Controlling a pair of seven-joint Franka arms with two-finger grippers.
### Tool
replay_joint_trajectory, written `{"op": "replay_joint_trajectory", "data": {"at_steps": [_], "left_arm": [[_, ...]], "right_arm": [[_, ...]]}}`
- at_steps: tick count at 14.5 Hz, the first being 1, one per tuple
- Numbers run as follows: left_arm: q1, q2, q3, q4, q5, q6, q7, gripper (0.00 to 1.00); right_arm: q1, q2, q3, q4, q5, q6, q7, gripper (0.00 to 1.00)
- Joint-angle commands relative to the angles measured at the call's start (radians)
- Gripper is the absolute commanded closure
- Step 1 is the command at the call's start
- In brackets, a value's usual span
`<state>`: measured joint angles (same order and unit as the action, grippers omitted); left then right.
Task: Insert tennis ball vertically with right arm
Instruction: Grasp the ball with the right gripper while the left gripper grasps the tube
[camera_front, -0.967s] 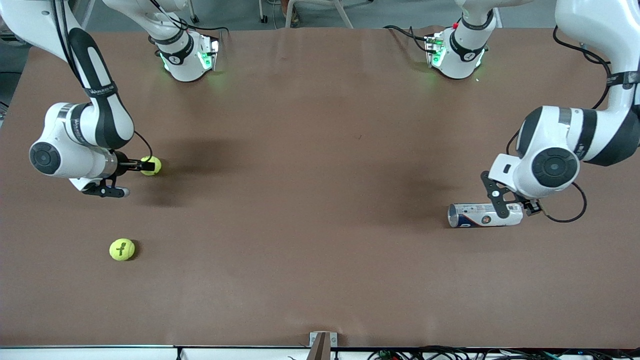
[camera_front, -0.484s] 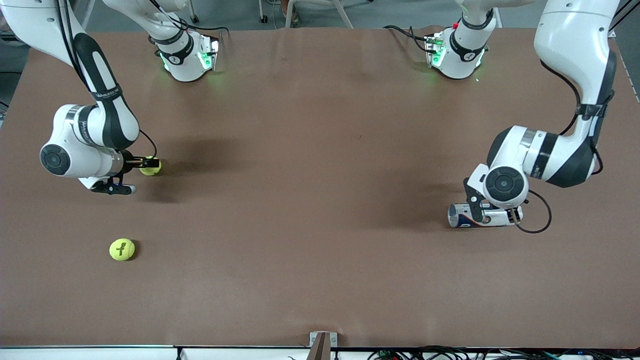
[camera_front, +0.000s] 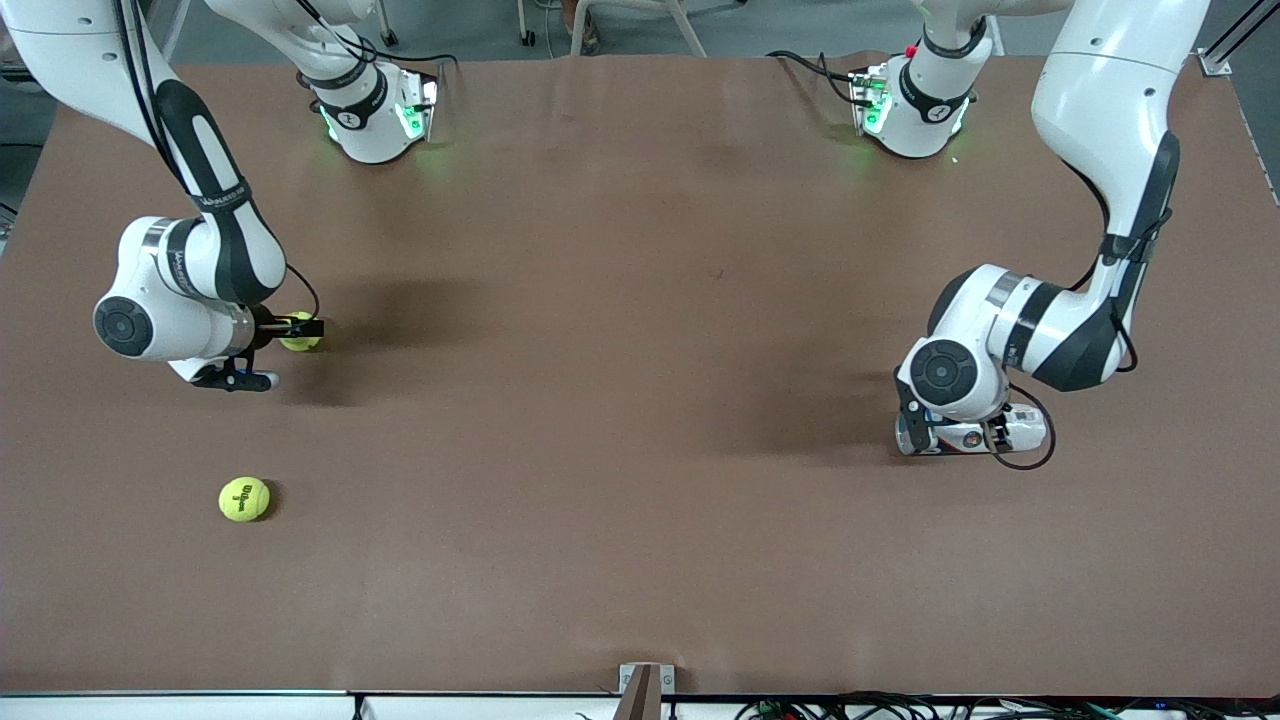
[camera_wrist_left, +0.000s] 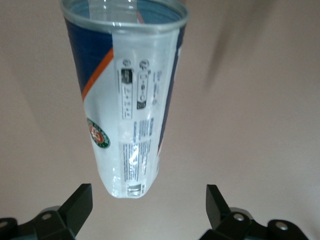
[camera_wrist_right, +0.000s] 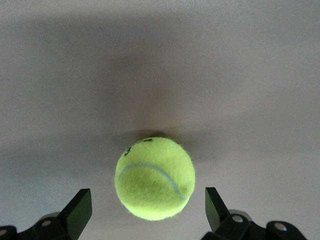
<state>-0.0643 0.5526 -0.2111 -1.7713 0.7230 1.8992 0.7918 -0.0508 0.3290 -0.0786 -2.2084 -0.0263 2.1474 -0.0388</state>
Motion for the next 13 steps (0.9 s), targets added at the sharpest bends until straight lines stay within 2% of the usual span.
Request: {"op": "replay_joint_trajectory", "data": {"at_steps": [1, 3, 6, 9, 13], "left_arm": [[-0.037, 0.035, 0.004, 0.035, 0.067, -0.011, -0.055, 0.0], [-0.035, 0.058, 0.002, 0.036, 0.11, -0.009, -0.098, 0.0], [-0.035, 0.082, 0.004, 0.052, 0.111, -0.009, -0.108, 0.0], [-0.028, 0.109, 0.006, 0.056, 0.113, -0.008, -0.123, 0.0], [-0.031, 0.127, 0.006, 0.073, 0.113, -0.005, -0.124, 0.01]], "right_arm": [[-0.014, 0.013, 0.007, -0.01, -0.027, 0.035, -0.012, 0.0], [-0.014, 0.015, 0.007, -0.011, -0.027, 0.034, -0.012, 0.0], [-0.014, 0.021, 0.007, -0.013, -0.027, 0.028, -0.012, 0.0], [-0.014, 0.027, 0.007, -0.013, -0.027, 0.026, -0.013, 0.11], [-0.015, 0.039, 0.007, -0.011, -0.027, 0.028, -0.012, 0.15]]}}
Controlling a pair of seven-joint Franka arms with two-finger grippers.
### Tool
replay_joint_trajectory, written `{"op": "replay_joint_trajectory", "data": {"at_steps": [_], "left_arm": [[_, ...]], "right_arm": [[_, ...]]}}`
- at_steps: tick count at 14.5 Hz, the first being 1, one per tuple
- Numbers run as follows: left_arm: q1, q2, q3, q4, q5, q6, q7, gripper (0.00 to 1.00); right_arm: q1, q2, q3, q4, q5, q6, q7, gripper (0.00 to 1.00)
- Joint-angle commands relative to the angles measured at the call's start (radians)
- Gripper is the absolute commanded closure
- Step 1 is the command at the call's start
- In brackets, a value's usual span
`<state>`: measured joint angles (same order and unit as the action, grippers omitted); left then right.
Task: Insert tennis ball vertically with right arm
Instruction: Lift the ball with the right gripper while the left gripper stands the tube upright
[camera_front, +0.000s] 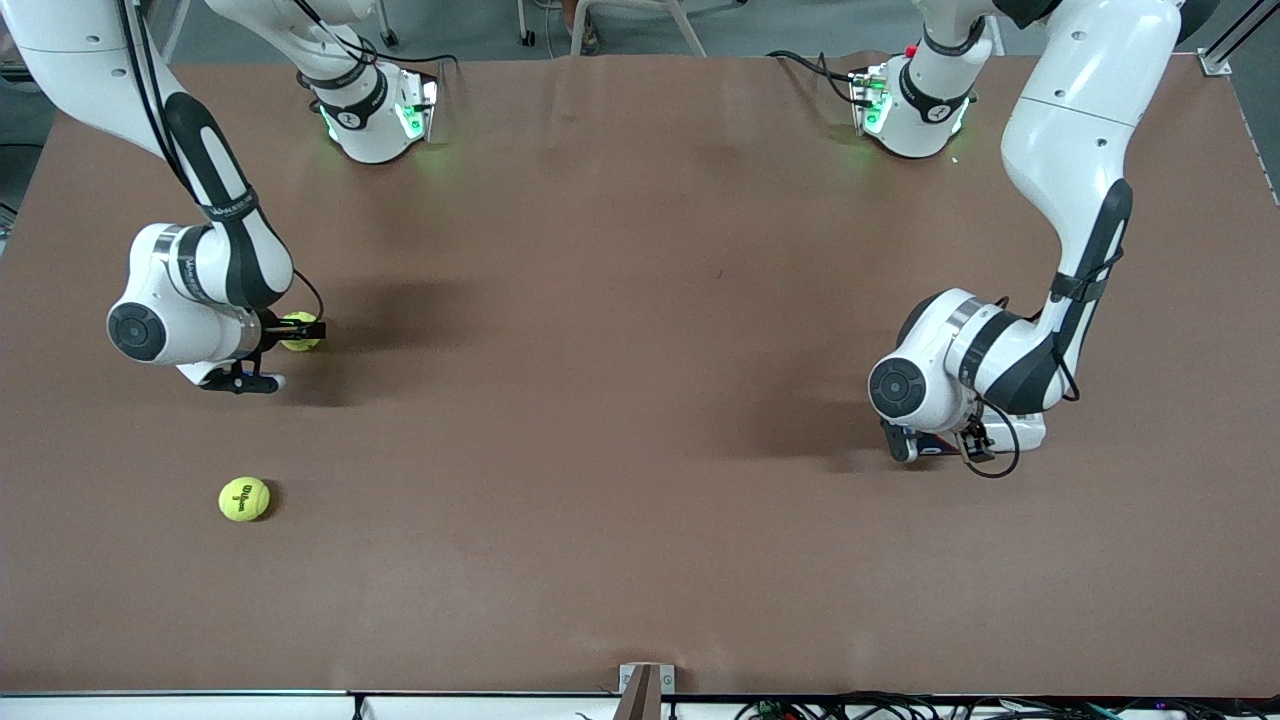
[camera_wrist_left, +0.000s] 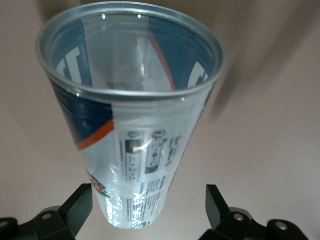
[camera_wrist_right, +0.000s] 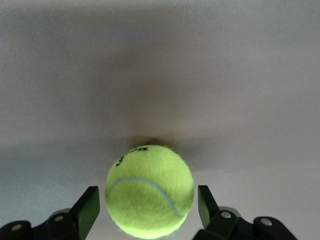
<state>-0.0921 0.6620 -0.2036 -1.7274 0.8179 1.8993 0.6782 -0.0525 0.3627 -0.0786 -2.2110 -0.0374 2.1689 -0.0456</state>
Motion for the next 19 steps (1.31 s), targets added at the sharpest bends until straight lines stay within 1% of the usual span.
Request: {"op": "replay_joint_trajectory", "data": {"at_steps": [1, 3, 4, 6, 8, 9, 10, 12, 13, 15, 19], "left_arm": [[-0.003, 0.022, -0.002, 0.035, 0.018, -0.005, -0.011, 0.01], [-0.004, 0.044, -0.002, 0.051, 0.018, -0.003, -0.012, 0.03], [-0.006, 0.051, -0.002, 0.058, 0.018, -0.002, -0.012, 0.03], [-0.009, 0.064, -0.002, 0.063, 0.018, 0.004, -0.017, 0.03], [-0.009, 0.073, 0.0, 0.065, 0.018, 0.02, -0.017, 0.05], [-0.009, 0.073, 0.0, 0.065, 0.018, 0.02, -0.016, 0.06], [-0.009, 0.074, 0.0, 0.065, 0.02, 0.021, -0.016, 0.07], [-0.008, 0.083, -0.003, 0.065, 0.053, 0.027, -0.019, 0.11], [-0.006, 0.088, -0.003, 0.066, 0.053, 0.027, -0.019, 0.14], [-0.009, 0.088, -0.003, 0.075, 0.052, 0.03, -0.019, 0.22], [-0.009, 0.085, -0.008, 0.075, 0.043, 0.032, -0.017, 0.31]], "right_arm": [[-0.013, 0.007, 0.007, -0.009, -0.016, 0.009, -0.005, 0.18], [-0.013, 0.01, 0.007, -0.007, -0.016, 0.011, -0.005, 0.29], [-0.013, 0.01, 0.007, -0.007, -0.016, 0.011, -0.005, 0.37], [-0.013, 0.009, 0.007, 0.0, -0.016, 0.003, -0.003, 0.5], [-0.01, 0.001, 0.007, 0.023, -0.016, -0.021, -0.003, 0.51], [-0.009, -0.002, 0.008, 0.063, -0.013, -0.068, 0.001, 0.51], [-0.003, -0.007, 0.008, 0.117, -0.012, -0.137, 0.001, 0.51], [0.003, -0.004, 0.008, 0.279, -0.012, -0.313, -0.002, 0.51], [0.008, -0.002, 0.01, 0.346, -0.012, -0.372, -0.002, 0.51], [0.022, -0.001, 0.01, 0.407, -0.009, -0.412, 0.0, 0.51], [0.052, -0.002, 0.01, 0.441, -0.004, -0.412, 0.001, 0.51]]}}
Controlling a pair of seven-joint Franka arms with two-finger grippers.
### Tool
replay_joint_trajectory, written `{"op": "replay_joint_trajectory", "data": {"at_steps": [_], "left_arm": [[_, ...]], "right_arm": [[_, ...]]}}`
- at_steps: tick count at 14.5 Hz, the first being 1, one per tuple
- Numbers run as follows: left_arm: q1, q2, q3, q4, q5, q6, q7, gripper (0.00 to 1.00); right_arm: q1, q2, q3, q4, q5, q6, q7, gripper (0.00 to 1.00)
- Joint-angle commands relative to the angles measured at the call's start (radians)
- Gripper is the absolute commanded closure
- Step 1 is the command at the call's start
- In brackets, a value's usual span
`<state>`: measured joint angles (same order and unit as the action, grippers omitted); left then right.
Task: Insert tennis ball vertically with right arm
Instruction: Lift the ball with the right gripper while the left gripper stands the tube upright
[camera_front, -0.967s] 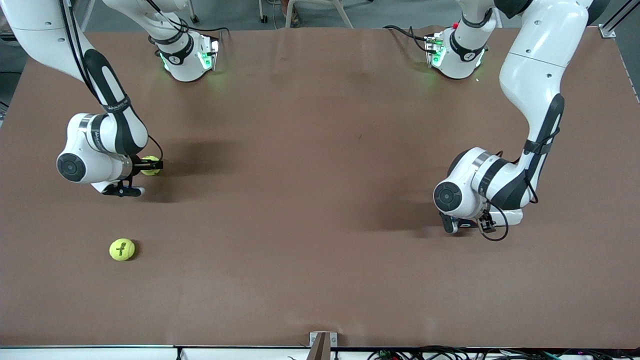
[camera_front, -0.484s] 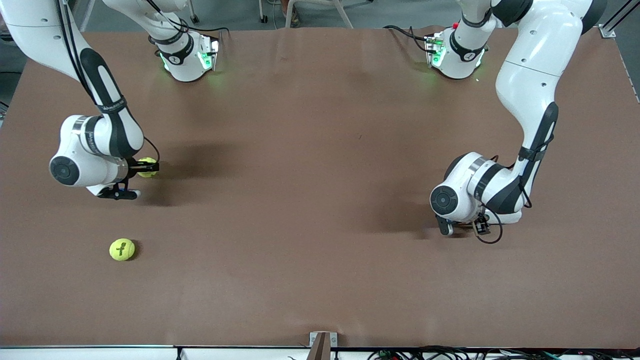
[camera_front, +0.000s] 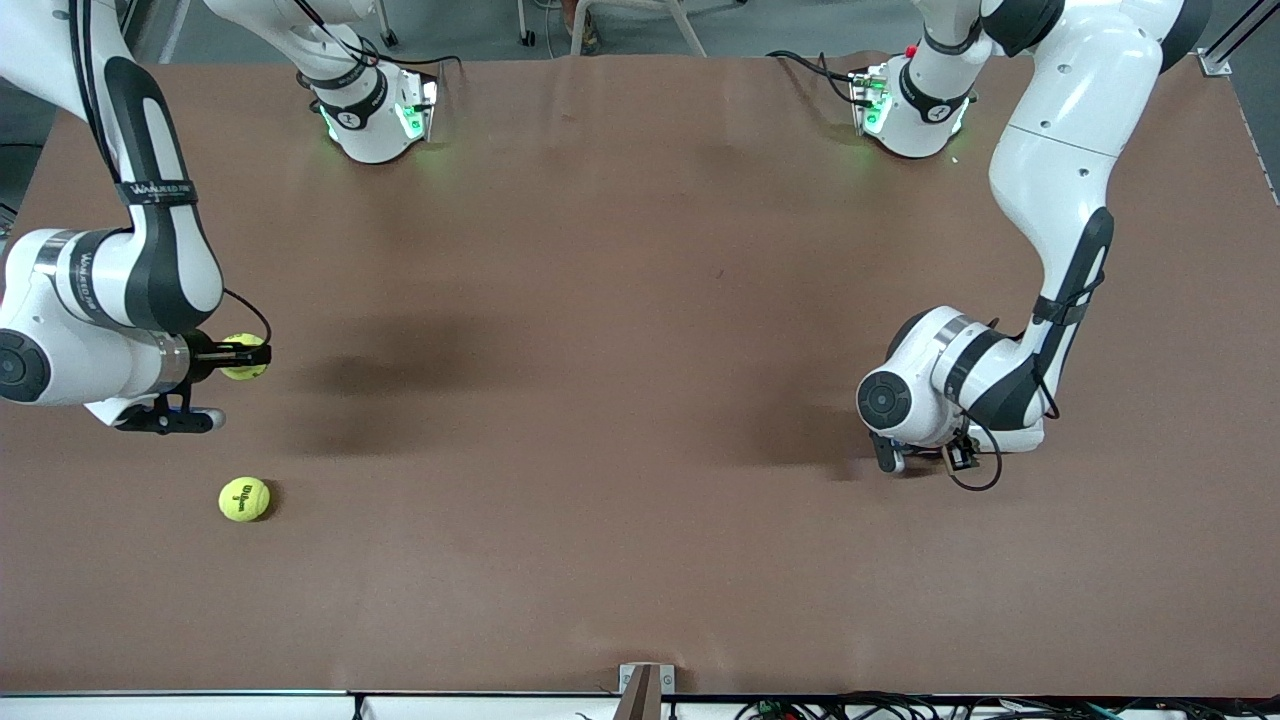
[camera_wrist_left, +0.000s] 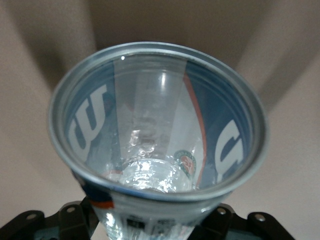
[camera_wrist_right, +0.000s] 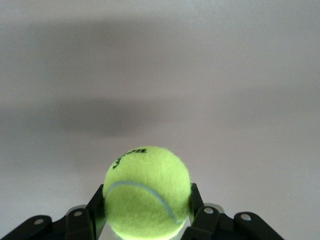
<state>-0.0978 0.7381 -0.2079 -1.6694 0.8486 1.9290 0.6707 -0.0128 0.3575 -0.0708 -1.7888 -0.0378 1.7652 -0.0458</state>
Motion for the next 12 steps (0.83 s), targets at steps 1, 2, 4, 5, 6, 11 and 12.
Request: {"op": "replay_joint_trajectory", "data": {"at_steps": [1, 2, 4, 5, 6, 11, 12], "left_arm": [[-0.003, 0.009, -0.016, 0.017, 0.003, 0.002, -0.005, 0.31], [-0.002, 0.007, -0.025, 0.017, -0.014, 0.002, 0.004, 0.31], [0.001, -0.002, -0.063, 0.017, -0.042, 0.002, 0.023, 0.31], [0.013, -0.008, -0.099, 0.016, -0.042, 0.002, 0.05, 0.31], [0.021, -0.014, -0.132, 0.019, -0.045, 0.002, 0.088, 0.31], [0.029, -0.052, -0.252, 0.095, -0.193, -0.001, 0.188, 0.32], [0.029, -0.051, -0.278, 0.123, -0.232, -0.001, 0.196, 0.32]], "right_arm": [[0.02, 0.003, 0.002, 0.029, -0.004, -0.009, 0.0, 0.51], [0.031, 0.003, 0.002, 0.042, -0.005, -0.01, 0.0, 0.51], [0.045, 0.003, 0.002, 0.055, -0.005, -0.022, 0.001, 0.51], [0.046, 0.002, 0.002, 0.065, -0.005, -0.029, 0.001, 0.51], [0.051, 0.001, 0.002, 0.078, -0.005, -0.036, 0.001, 0.51], [0.085, 0.001, 0.003, 0.169, -0.002, -0.084, 0.006, 0.51], [0.088, 0.0, 0.005, 0.177, 0.01, -0.084, 0.006, 0.51]]}}
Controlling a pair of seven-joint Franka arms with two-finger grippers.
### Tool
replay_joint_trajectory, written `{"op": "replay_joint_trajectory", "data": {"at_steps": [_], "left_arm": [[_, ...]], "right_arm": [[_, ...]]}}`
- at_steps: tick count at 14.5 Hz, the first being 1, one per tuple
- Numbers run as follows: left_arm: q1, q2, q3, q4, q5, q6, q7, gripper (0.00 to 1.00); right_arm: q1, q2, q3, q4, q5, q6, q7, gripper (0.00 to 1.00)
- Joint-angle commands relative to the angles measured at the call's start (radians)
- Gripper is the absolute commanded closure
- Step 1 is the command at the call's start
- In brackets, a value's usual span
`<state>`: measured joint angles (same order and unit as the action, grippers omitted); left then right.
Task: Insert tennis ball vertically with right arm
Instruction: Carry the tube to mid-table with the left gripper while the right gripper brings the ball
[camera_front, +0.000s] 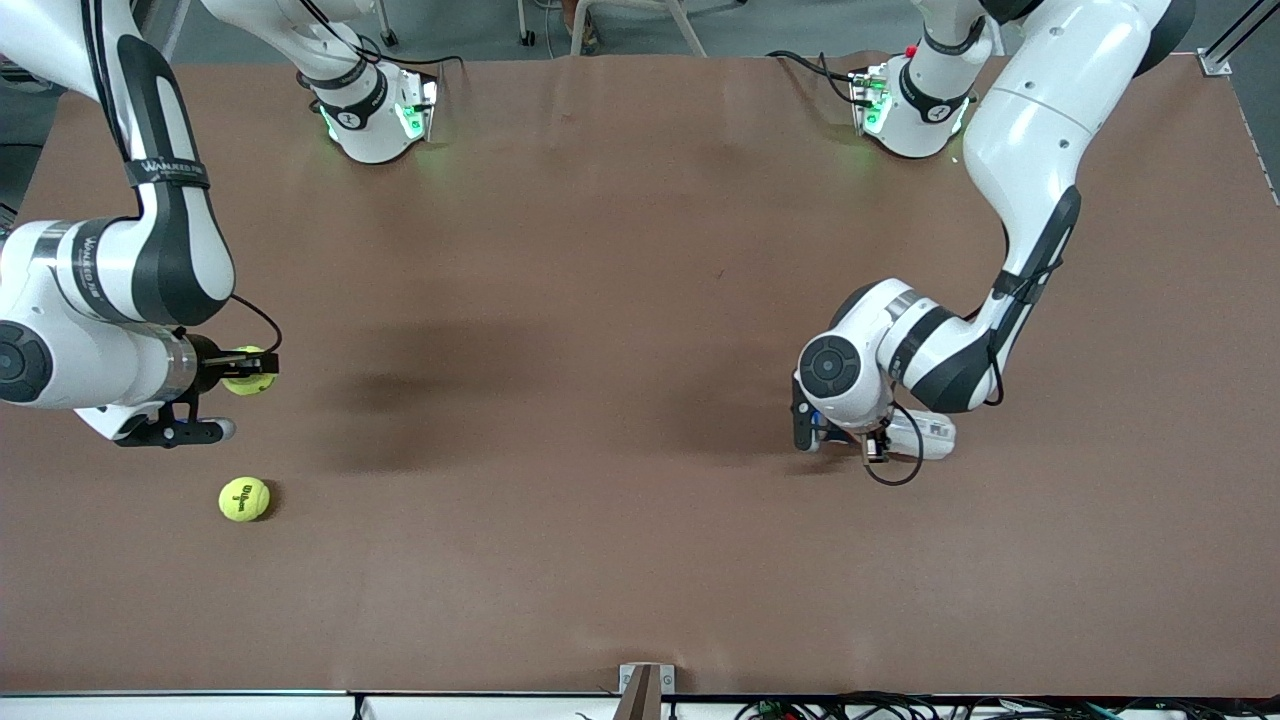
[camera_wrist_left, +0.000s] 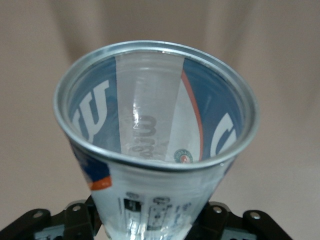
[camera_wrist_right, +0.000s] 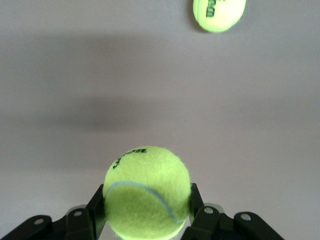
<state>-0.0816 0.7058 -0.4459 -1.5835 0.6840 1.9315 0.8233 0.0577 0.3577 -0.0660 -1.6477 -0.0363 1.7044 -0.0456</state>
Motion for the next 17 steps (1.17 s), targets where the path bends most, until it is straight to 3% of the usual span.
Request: {"op": "replay_joint_trajectory", "data": {"at_steps": [1, 3, 5, 8, 17], "left_arm": [[0.011, -0.019, -0.065, 0.065, -0.107, -0.003, 0.048, 0.32], [-0.01, -0.014, -0.096, 0.124, -0.216, -0.003, 0.043, 0.32], [-0.024, -0.006, -0.115, 0.155, -0.361, 0.015, 0.043, 0.32], [-0.024, -0.005, -0.139, 0.154, -0.53, 0.18, 0.059, 0.32], [-0.125, 0.102, -0.183, 0.091, -0.662, 0.703, 0.063, 0.32]], "right_arm": [[0.018, -0.002, 0.003, 0.037, 0.041, -0.023, 0.003, 0.51], [0.016, -0.006, 0.003, 0.042, 0.137, -0.025, -0.002, 0.51], [0.022, -0.016, 0.005, 0.042, 0.179, -0.025, -0.002, 0.51], [0.027, -0.023, 0.023, 0.043, 0.243, -0.023, 0.0, 0.51], [0.05, -0.023, 0.054, 0.141, 0.489, -0.025, 0.016, 0.53]]}}
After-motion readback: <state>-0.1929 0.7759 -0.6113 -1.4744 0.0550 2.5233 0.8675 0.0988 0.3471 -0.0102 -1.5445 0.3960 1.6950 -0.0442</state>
